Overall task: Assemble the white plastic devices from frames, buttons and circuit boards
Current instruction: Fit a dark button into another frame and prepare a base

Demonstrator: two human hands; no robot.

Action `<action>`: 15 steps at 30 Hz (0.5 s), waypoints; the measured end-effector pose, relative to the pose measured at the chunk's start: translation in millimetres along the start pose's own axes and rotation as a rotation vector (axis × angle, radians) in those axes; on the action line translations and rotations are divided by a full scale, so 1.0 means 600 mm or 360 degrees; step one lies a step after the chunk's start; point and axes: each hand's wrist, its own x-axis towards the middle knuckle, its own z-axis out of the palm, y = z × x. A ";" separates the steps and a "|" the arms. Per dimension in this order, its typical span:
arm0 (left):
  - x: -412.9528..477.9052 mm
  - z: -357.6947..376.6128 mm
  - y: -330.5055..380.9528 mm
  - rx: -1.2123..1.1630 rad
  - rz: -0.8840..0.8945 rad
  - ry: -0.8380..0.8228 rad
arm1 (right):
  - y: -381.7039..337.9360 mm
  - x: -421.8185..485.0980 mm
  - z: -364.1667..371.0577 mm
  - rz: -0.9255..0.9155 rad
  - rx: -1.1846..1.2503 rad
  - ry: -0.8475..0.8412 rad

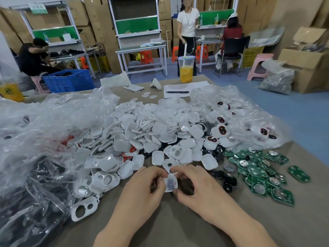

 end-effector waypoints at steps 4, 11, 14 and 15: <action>-0.001 0.002 0.004 0.0151 0.0102 0.0007 | 0.005 0.000 0.005 -0.0018 -0.0003 0.0027; -0.002 0.002 0.000 0.0180 0.0160 0.0088 | 0.011 0.001 0.011 -0.0032 0.0012 0.0027; -0.002 0.001 0.000 0.0186 0.0164 0.0102 | 0.010 0.003 0.010 -0.0037 0.0005 0.0007; -0.002 0.001 0.000 0.0183 0.0169 0.0103 | 0.010 0.004 0.010 -0.0038 0.0001 -0.0001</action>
